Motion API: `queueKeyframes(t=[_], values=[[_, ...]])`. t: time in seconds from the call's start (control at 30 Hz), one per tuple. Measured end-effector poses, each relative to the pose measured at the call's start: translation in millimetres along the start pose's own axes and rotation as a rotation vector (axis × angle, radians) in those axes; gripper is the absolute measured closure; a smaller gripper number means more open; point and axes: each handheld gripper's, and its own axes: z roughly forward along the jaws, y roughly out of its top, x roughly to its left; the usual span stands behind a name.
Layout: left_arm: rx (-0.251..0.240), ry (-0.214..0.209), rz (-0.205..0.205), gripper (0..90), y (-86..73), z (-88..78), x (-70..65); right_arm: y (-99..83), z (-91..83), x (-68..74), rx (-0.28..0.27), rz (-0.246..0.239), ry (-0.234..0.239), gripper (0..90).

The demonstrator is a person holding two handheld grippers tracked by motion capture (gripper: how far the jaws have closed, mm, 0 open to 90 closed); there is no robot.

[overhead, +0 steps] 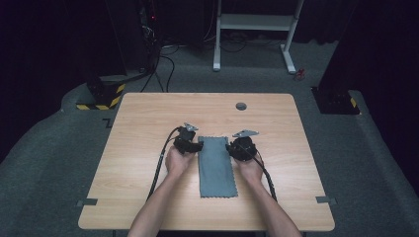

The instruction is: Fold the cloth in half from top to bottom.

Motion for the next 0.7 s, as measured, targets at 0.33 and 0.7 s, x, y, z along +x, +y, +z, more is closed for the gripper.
queueKeyframes(t=[0.33, 0.7], values=[[0.008, 0.014, -0.004, 52.7, 5.0, 3.4, -1.9, 17.5, 24.9, -5.4, 0.019, 0.043, -0.046, 66.6], [0.002, 0.0, -0.003, 64.0, 7.4, 5.7, -2.2, 26.7, 36.7, -6.1, 0.064, 0.011, -0.068, 77.8]])
